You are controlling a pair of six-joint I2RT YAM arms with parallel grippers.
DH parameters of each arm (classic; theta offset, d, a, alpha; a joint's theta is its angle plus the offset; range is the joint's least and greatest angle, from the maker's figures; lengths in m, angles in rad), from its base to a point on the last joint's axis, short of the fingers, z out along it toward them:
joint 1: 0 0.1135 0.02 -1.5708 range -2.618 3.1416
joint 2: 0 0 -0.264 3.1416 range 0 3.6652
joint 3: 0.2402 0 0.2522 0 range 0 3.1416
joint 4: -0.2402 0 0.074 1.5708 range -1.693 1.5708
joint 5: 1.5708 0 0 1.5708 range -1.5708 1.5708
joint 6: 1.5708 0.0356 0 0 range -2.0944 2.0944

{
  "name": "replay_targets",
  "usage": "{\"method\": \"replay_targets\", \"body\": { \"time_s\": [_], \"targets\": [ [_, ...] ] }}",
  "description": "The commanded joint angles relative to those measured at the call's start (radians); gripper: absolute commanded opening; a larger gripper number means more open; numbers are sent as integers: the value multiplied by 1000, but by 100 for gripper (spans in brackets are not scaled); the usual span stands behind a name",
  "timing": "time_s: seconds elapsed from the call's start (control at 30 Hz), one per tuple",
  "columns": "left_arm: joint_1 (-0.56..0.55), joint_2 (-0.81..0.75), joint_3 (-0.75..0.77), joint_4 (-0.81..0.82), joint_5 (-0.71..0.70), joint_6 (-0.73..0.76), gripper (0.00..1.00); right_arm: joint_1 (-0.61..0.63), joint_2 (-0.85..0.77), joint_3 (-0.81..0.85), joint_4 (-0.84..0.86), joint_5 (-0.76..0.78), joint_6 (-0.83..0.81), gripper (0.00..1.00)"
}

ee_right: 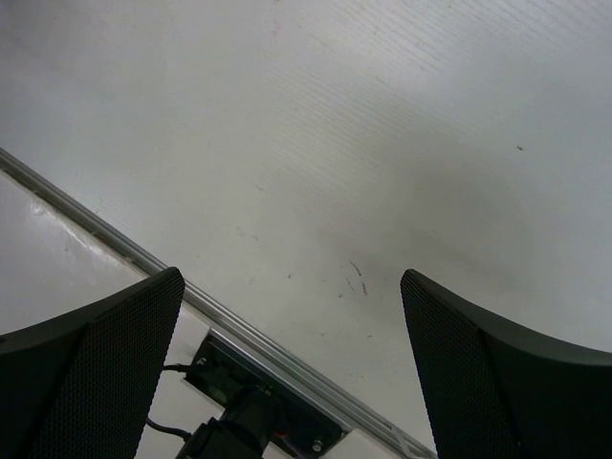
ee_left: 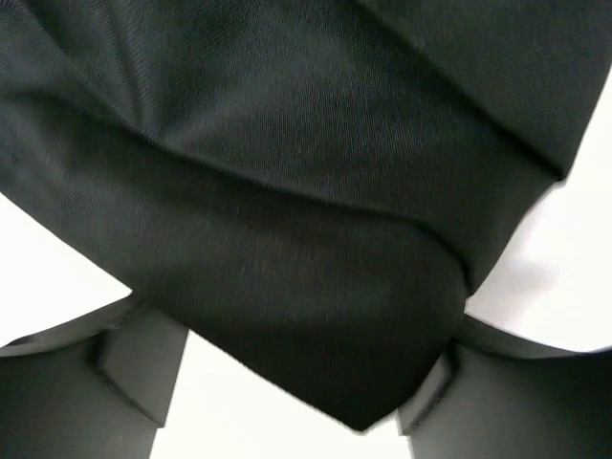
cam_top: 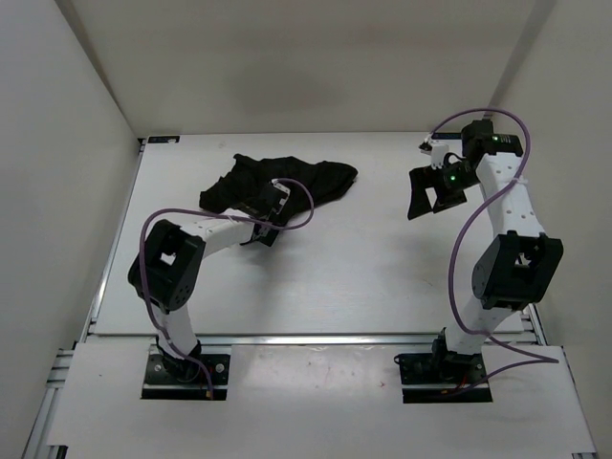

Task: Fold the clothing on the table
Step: Flatten the skirt out

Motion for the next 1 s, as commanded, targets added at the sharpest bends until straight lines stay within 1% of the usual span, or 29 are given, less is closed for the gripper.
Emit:
{"method": "replay_targets", "body": {
  "time_s": [0.0,0.03,0.1,0.13,0.23,0.3,0.33,0.37,0.43,0.47,0.53,0.57,0.63,0.67,0.7,0.73,0.77,0.8,0.83,0.87,0.9,0.93,0.97],
  "targets": [
    [29,23,40,50,37,-14,81,-2,-9,60,-36,30,-24,99],
    [29,37,49,53,48,-19,78,-5,-9,67,-37,28,-29,100],
    [36,59,58,53,70,-39,69,-11,-14,76,-45,54,-49,99],
    [36,71,60,56,74,-45,68,-16,-19,77,-46,56,-46,99],
    [29,92,96,51,57,-44,58,-23,-26,80,-60,70,-61,99],
    [42,103,121,47,100,-54,40,-19,-25,80,-54,79,-65,100],
    [52,105,135,30,105,-53,6,-23,-20,80,-54,81,-58,99],
    [44,111,149,16,99,-76,0,-17,-23,82,-54,78,-62,100],
    [29,94,162,18,73,-80,0,-16,-19,83,-48,76,-55,99],
    [9,80,166,18,30,-90,0,-20,-19,85,-42,74,-52,99],
    [-34,33,196,-5,-22,-90,0,-23,-23,82,-33,68,-39,100],
    [-60,21,208,-45,-25,-90,0,-27,-23,74,-22,61,-26,99],
    [-100,-18,318,-120,-24,-103,0,-33,-20,73,-11,48,-18,99],
    [-115,-22,371,-204,16,-126,0,-33,-17,73,-3,39,-7,99],
    [-116,-10,488,-303,31,-178,0,-43,-20,65,7,29,-7,99],
    [-99,5,627,-345,98,-213,0,-49,-19,68,9,18,2,100],
    [-83,13,693,-410,210,-278,0,-53,-20,68,20,13,7,99],
    [-42,28,822,-454,326,-363,0,-50,-11,68,14,12,7,99],
    [14,43,947,-470,387,-410,0,-48,-6,65,15,13,7,100],
    [45,31,1007,-450,516,-486,0,-42,-9,79,10,19,5,99],
    [109,19,979,-371,644,-561,0,-37,-8,80,10,12,2,99],
    [197,-24,941,-279,751,-652,0,-25,-11,79,9,9,0,99],
    [287,-79,834,-201,790,-697,0,-22,-13,85,9,8,-1,99]
  ]
}}
